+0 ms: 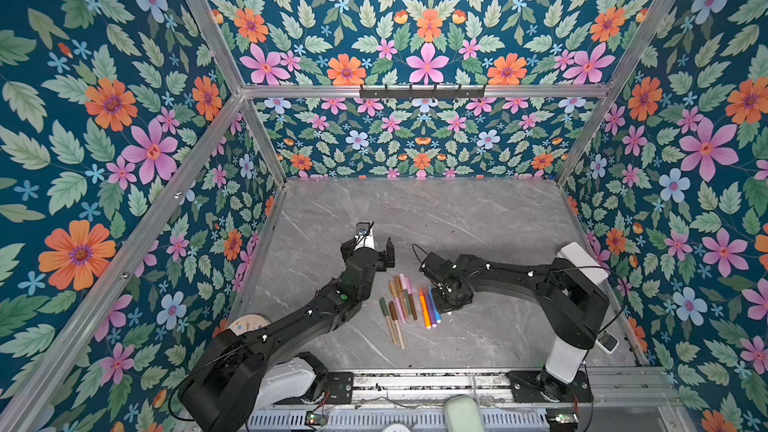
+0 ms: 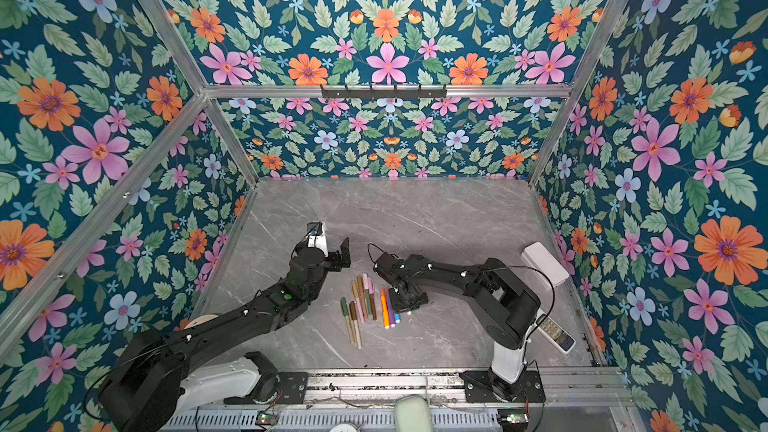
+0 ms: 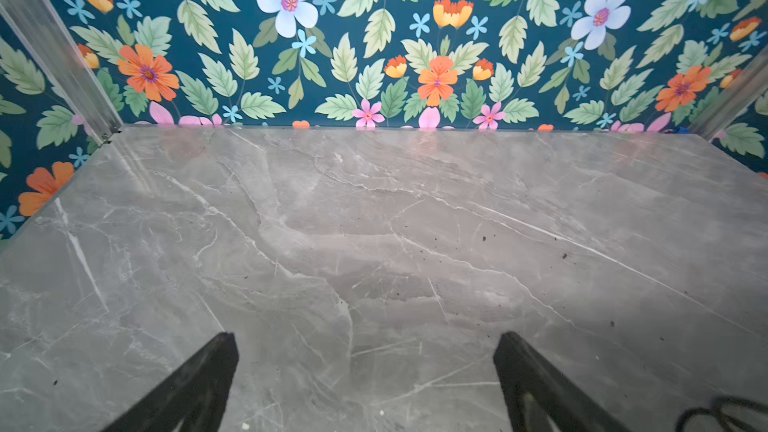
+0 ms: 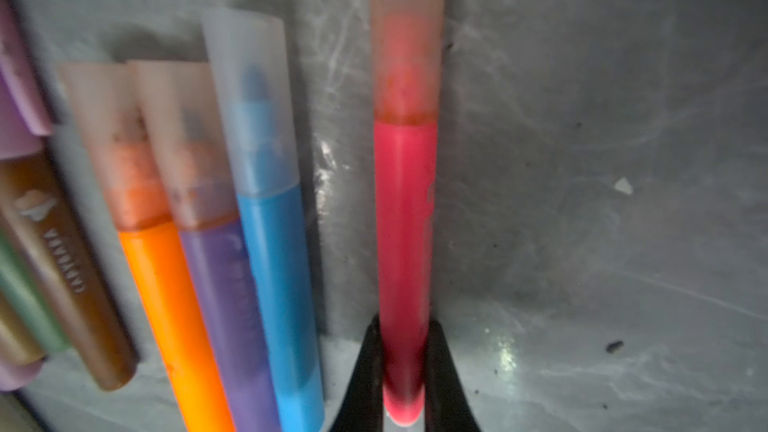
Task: Open the pen caps
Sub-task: 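Lift the pink highlighter with the right gripper while the left gripper moves toward it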
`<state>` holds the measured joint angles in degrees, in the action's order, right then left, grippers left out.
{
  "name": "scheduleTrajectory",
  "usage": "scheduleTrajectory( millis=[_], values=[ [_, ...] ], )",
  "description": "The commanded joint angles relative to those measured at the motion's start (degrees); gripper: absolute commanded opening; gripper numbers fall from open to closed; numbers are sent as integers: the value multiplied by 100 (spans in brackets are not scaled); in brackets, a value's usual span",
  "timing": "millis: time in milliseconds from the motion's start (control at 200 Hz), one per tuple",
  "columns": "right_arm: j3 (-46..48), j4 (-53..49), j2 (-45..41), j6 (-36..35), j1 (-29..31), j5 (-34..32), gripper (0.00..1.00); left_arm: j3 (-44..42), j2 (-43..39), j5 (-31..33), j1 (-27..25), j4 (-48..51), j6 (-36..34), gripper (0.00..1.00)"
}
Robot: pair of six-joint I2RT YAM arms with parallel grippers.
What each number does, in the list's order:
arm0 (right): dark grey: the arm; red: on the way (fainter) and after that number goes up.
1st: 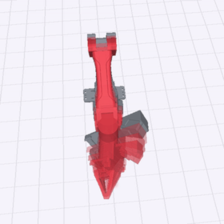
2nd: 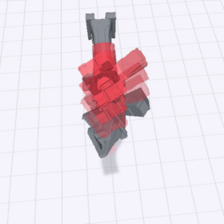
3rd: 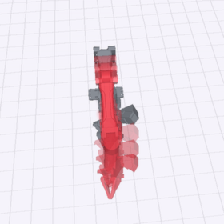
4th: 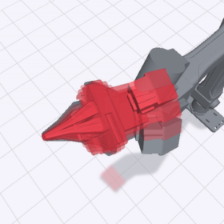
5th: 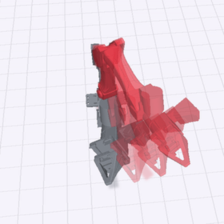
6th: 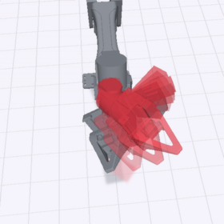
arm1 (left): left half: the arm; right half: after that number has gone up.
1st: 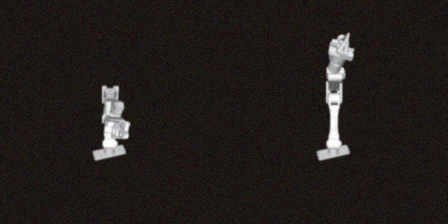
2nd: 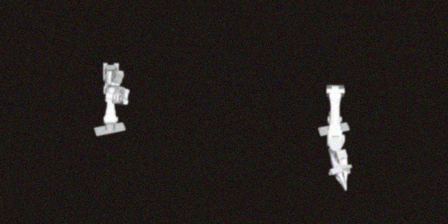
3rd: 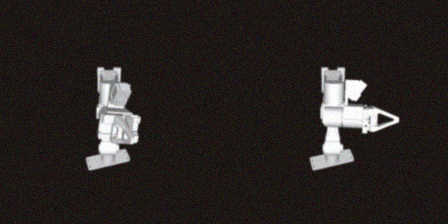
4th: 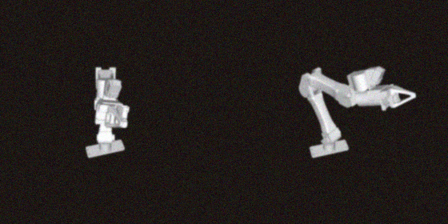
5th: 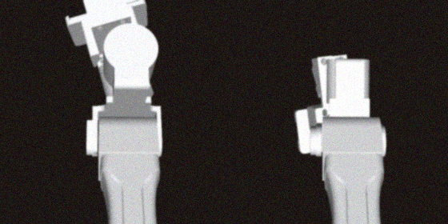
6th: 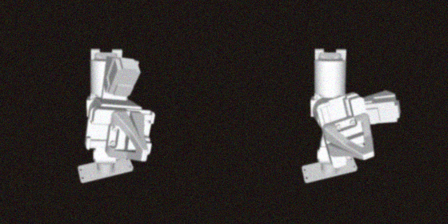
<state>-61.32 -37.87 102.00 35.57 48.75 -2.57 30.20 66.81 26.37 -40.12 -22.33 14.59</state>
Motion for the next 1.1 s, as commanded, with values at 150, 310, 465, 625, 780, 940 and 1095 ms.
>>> scheduleTrajectory(
  millis=[150,310,465,625,780,940,1095],
  values=[
    [534,-126,-1385,-385,-811,-597,0,241,-167,-872,-253,367,429,100],
    [815,149,-2122,-891,-1177,-395,0,706,30,-997,-954,512,394,100],
    [1398,666,-3026,-998,-1200,227,0,1370,756,380,-2342,501,-33,100],
    [2830,1278,-4963,-419,-1196,666,0,2401,1828,1730,-3454,310,-649,100],
    [3684,1034,-6854,-38,-1197,810,0,2752,2034,1427,-3472,-15,-491,100],
    [3656,366,-7740,-129,-1201,825,0,2939,1959,321,-3012,255,320,100],
    [3565,502,-7597,-259,-1199,959,0,2833,2227,-2576,-1641,152,2190,100]
  ],
)
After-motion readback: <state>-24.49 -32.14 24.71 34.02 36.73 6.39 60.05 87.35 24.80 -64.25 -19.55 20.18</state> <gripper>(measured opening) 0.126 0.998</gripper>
